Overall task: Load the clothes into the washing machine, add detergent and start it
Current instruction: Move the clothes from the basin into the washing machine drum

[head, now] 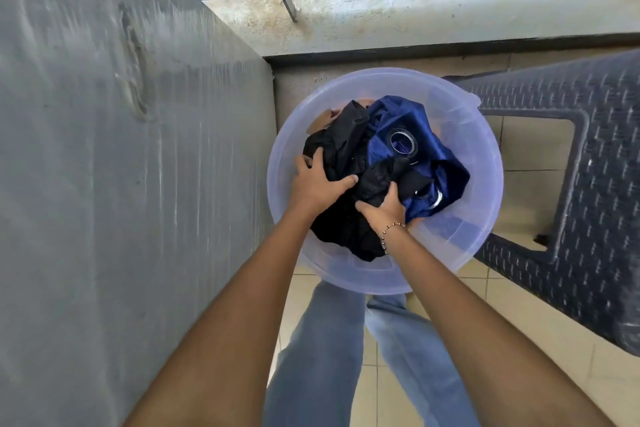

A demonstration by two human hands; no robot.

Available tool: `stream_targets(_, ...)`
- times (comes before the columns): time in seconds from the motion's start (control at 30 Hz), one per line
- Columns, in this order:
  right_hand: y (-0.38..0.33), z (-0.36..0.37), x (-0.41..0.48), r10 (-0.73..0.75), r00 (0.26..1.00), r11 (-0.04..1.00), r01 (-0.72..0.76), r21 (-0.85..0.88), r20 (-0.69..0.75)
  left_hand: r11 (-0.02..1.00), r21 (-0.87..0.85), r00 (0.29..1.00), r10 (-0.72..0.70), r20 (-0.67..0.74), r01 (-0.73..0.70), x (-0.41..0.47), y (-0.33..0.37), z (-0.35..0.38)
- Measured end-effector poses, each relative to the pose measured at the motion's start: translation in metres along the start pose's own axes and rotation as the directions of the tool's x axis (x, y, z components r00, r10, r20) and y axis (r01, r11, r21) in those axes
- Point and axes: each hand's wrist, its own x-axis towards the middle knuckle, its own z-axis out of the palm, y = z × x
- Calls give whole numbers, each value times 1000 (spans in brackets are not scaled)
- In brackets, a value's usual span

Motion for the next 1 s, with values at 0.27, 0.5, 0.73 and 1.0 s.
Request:
stream_targets(0.27,-5,-23,-50,-213,972,959,188,213,102,923,-243,922,-214,324,300,-15,9,-3)
stream_targets(0.5,-5,-40,-97,-351,935,911,328,250,53,832,-518,964,-74,255,201,-51,-1,5)
stream_targets(0.73,-17,-53,-128,-307,950,895,270,356,51,632,-732,966,-134,221,255,-95,11,5)
stream_targets(1.0,-34,-77,-129,-35,944,803,-170,572,329,820,-546,939,30,343,173,-143,37,8)
